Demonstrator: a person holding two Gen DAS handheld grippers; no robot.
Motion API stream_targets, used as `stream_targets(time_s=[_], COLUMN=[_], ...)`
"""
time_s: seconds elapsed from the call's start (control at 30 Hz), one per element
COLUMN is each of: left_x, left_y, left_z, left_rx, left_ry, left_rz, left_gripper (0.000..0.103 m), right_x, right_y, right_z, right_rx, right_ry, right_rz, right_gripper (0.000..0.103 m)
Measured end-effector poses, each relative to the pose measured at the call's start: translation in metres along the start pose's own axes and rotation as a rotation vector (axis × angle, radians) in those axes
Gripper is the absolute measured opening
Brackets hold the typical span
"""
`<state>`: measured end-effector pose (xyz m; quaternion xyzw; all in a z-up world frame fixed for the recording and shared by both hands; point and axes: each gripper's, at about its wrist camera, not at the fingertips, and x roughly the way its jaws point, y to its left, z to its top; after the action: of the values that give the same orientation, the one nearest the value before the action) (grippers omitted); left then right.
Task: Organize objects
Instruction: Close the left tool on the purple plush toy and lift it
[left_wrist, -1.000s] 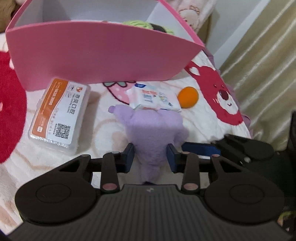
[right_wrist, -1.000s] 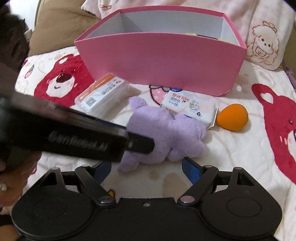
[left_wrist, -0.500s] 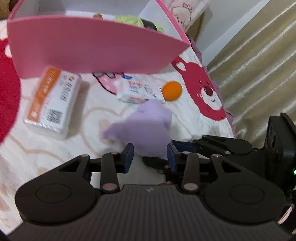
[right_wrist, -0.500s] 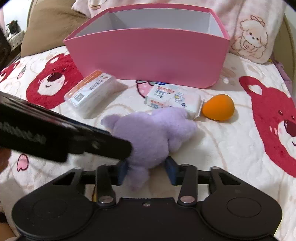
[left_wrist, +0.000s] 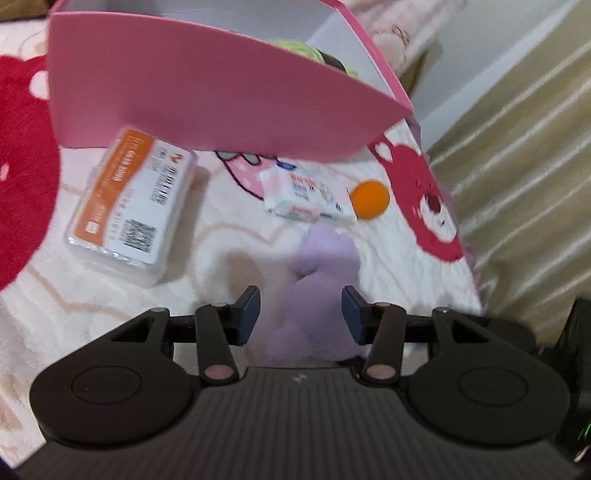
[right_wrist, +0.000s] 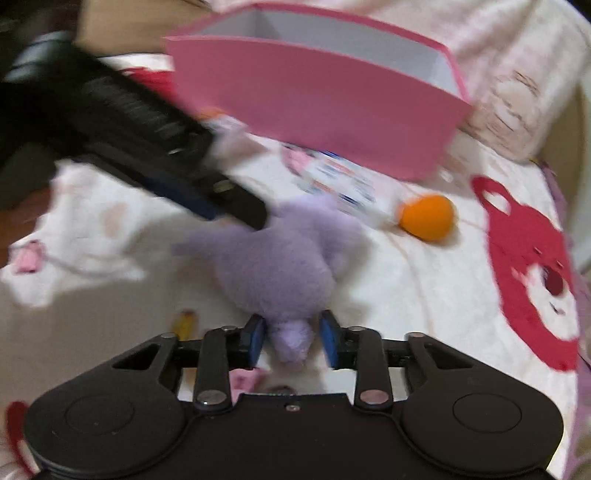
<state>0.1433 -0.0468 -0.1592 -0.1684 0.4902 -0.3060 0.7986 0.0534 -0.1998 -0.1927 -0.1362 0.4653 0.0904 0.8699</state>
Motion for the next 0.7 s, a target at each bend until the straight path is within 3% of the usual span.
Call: stream_targets(time_s=[0.03, 0.13, 0.23, 0.33, 0.5, 0.63, 0.7], left_x=[0.004, 0.007, 0.004, 0.004, 0.005, 0.005, 0.005], left_y=[-0.003, -0.004, -0.002, 0.005, 0.002, -0.003, -0.004], left_z=[-0.002, -0.007, -0.010, -0.014, -0.021, -0.021, -0.023], left_rx=[0.014, -0.009, -0.043, -0.127, -0.125, -0.097, -0.085], left_ry=[0.003, 0.002, 0.011, 0.049, 0.070, 0.051, 0.048], left_rz=[0.010, 0.004, -0.046, -0.099, -0.061, -0.028, -0.034], left_gripper=[0.048, 0.044, 0.033, 0.032, 0.031, 0.031, 0.031], right_x=[0.001, 0.004, 0.000, -0.003, 0.009, 0.015, 0.015], right_y=[-0.004, -0.009, -0.006, -0.006, -0.013, -0.015, -0.015], right_z=[0.000, -0.001, -0.001, 0.002, -0.001, -0.001, -0.001], right_rx=[0.029, 0.090, 0.107, 0.161, 0.282, 0.303, 0.294], right_ry=[0.005, 0.032, 0.032, 0.008, 0.045, 0.040, 0.016], right_rz=[-0.021, -0.010, 0.108, 0.201, 0.219, 0.215, 0.205], right_gripper=[0.072, 0.074, 0.076, 0.088, 0.089, 0.088, 0.076])
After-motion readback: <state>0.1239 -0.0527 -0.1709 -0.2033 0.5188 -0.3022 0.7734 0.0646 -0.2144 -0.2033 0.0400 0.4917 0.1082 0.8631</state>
